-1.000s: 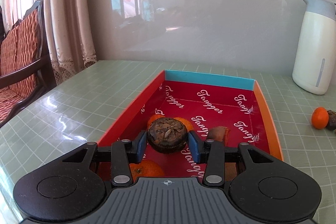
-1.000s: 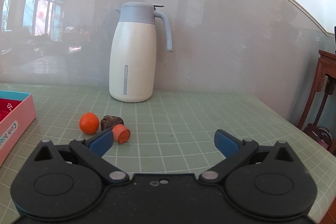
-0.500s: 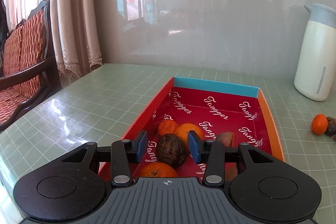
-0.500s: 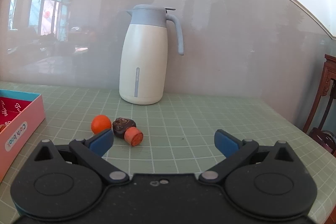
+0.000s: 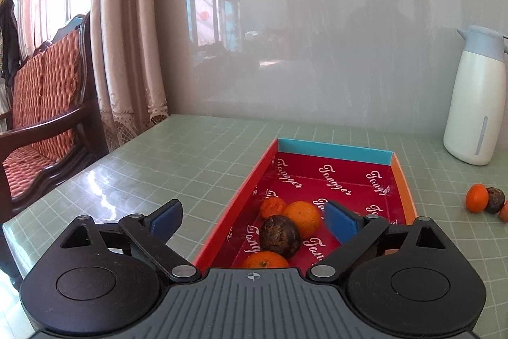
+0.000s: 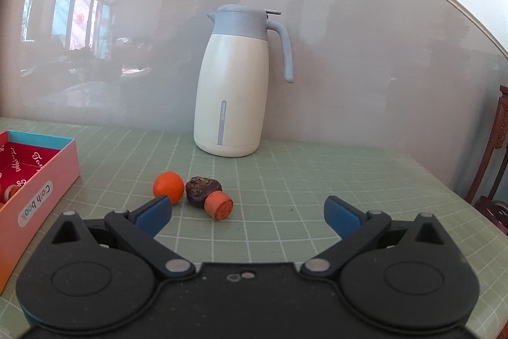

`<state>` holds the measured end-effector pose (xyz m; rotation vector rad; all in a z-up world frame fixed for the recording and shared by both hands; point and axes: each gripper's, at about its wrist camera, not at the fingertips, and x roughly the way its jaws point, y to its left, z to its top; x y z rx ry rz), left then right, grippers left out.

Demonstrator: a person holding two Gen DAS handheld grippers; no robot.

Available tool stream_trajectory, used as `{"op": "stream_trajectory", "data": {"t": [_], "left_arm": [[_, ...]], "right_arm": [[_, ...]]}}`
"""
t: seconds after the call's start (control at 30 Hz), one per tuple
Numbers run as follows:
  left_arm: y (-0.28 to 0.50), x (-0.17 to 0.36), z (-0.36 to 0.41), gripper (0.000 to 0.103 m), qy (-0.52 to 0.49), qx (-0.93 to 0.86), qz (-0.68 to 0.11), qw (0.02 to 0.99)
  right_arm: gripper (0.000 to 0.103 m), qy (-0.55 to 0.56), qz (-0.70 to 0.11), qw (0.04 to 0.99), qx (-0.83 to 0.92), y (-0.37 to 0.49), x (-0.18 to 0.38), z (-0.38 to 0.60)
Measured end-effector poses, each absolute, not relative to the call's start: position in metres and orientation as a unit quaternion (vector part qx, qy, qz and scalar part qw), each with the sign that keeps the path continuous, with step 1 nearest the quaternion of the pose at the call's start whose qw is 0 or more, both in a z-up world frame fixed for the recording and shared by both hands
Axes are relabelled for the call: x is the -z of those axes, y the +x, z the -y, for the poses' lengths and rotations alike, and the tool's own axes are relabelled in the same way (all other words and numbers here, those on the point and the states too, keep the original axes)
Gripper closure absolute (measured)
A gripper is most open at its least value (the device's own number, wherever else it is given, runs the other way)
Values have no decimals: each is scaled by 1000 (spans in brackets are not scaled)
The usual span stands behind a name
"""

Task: Organize fruits
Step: 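Lift the open left tool out of the box while the right tool approaches the cut orange piece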

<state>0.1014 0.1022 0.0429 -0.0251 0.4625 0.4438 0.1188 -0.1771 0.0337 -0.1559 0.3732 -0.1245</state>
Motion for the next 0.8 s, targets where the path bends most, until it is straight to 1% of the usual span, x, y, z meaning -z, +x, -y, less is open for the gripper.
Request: {"op": "stream_trajectory", "data": {"t": [0.17, 0.37, 0.8], "left_arm": [[93, -46, -104, 0, -9, -218, -218, 951], [88, -45, -102, 0, -3, -218, -205, 954], [93, -39, -108, 0, -28, -217, -218, 951]], "right_arm": [[0, -85, -194, 976, 57, 122, -29, 173], [0, -88, -201, 974, 55, 126, -25, 173], [0, -87, -226, 969, 40, 150, -12, 173]]}}
